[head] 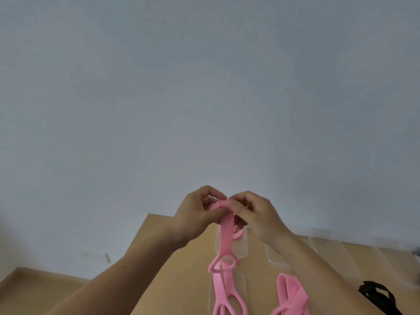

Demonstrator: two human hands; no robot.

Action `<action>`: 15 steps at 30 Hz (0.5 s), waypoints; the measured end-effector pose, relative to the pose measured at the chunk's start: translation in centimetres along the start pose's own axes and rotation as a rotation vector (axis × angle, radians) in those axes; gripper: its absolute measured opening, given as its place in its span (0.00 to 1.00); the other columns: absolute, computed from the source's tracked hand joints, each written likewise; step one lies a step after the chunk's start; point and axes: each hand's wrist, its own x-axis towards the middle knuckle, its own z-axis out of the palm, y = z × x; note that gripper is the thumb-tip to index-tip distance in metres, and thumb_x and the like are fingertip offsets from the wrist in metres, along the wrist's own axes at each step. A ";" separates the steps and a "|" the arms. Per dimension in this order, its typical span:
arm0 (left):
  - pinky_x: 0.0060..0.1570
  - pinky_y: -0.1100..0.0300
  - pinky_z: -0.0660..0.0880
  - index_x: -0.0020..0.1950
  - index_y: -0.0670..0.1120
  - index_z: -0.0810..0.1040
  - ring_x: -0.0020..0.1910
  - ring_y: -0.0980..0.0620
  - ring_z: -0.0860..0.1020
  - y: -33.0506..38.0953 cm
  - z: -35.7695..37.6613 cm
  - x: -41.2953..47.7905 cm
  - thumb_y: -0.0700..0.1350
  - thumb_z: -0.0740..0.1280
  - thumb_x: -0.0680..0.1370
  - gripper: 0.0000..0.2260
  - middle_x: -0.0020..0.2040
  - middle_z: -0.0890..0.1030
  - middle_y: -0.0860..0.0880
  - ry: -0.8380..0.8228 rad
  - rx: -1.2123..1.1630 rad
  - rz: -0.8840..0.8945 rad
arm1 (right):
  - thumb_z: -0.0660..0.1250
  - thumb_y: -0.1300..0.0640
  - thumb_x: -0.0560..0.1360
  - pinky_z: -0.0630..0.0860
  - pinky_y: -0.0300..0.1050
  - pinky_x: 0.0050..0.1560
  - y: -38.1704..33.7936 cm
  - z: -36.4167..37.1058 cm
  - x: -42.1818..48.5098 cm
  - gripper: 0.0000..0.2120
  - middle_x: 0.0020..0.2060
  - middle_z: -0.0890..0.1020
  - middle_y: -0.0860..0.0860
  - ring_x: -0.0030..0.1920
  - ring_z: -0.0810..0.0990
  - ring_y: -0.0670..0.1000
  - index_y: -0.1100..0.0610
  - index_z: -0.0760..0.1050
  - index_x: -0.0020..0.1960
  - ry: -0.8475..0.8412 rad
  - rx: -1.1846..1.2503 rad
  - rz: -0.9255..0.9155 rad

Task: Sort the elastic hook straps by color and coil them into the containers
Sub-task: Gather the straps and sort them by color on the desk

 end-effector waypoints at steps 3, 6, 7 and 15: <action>0.50 0.46 0.82 0.51 0.41 0.79 0.45 0.41 0.85 -0.2 0.3 0.0 0.37 0.73 0.75 0.07 0.46 0.84 0.38 0.022 0.045 0.035 | 0.71 0.48 0.76 0.80 0.51 0.40 0.2 0.0 0.0 0.09 0.37 0.85 0.55 0.33 0.81 0.53 0.53 0.80 0.49 0.011 -0.041 0.002; 0.52 0.43 0.81 0.53 0.40 0.78 0.47 0.37 0.84 -0.2 0.2 0.0 0.34 0.73 0.75 0.09 0.50 0.82 0.35 0.005 0.011 0.030 | 0.72 0.50 0.76 0.79 0.46 0.38 0.0 -0.1 0.0 0.06 0.38 0.85 0.52 0.33 0.81 0.49 0.52 0.81 0.50 0.032 -0.041 -0.031; 0.51 0.42 0.81 0.53 0.39 0.77 0.47 0.36 0.83 -0.1 0.2 0.1 0.33 0.73 0.74 0.10 0.51 0.81 0.35 -0.008 0.000 0.020 | 0.72 0.52 0.76 0.79 0.45 0.38 0.0 -0.1 -0.1 0.06 0.38 0.85 0.51 0.33 0.81 0.48 0.52 0.81 0.50 0.033 -0.033 -0.041; 0.43 0.54 0.80 0.57 0.37 0.75 0.46 0.39 0.84 0.5 -0.4 0.0 0.43 0.74 0.71 0.19 0.45 0.81 0.39 -0.125 -0.146 -0.167 | 0.76 0.56 0.72 0.82 0.47 0.43 0.2 -0.1 -0.3 0.09 0.42 0.85 0.49 0.42 0.83 0.53 0.46 0.80 0.49 0.043 0.025 -0.061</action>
